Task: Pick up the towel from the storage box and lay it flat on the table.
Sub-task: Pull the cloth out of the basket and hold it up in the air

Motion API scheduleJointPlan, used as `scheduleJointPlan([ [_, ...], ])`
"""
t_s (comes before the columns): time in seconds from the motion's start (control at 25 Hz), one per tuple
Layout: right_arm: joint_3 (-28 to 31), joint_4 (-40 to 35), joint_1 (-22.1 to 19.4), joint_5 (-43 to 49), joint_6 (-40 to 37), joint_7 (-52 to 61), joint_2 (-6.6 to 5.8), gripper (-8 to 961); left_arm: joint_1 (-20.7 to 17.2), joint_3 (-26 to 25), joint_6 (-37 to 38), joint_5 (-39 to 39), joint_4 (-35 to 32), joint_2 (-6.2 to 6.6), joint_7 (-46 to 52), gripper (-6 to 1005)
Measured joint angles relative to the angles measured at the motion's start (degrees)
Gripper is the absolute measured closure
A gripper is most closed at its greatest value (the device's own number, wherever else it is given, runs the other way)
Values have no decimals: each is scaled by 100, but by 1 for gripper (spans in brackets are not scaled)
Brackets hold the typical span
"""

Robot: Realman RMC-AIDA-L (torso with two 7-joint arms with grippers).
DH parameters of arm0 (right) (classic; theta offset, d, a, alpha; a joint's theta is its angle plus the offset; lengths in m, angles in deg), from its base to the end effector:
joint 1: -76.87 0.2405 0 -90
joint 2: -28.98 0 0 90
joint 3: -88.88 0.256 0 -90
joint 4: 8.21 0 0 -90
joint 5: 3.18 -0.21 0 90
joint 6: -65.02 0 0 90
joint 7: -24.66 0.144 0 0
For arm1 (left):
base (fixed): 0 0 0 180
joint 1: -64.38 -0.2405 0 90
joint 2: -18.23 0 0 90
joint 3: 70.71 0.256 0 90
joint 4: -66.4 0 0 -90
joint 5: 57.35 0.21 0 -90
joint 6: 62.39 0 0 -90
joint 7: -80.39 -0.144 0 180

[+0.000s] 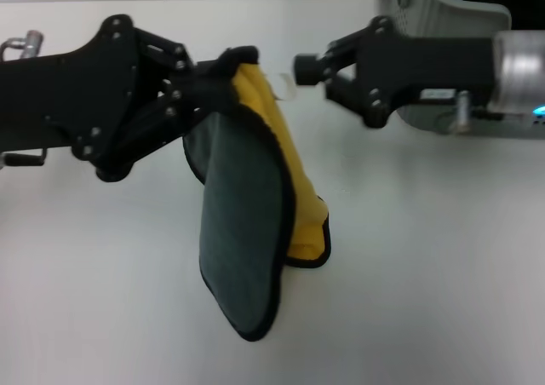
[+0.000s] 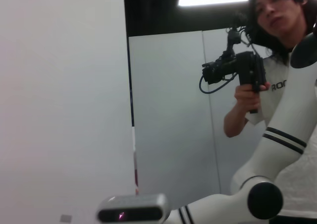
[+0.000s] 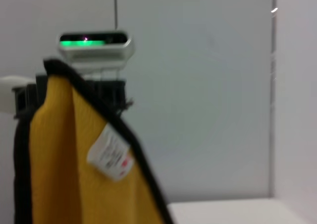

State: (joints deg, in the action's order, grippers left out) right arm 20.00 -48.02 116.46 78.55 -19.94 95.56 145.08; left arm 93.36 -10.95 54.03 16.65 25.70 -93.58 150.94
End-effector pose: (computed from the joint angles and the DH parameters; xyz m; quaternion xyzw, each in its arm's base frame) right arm 0.1341 0.3690 -0.0092 -0.9384 -0.0090 0.3368 0.0770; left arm -0.1828 0.2932 0.0706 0.8799 -0.0507 0.4724 0.0103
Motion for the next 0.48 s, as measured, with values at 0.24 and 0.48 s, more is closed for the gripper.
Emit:
scheduleJointPlan([
  [0.24, -568, 446, 353, 28, -54, 38, -7, 950, 129, -82, -7, 49, 18, -50, -37, 974],
  [0.48, -669, 424, 47, -14, -763, 199, -5, 949, 103, -326, -18, 76, 92, -9, -27, 974],
])
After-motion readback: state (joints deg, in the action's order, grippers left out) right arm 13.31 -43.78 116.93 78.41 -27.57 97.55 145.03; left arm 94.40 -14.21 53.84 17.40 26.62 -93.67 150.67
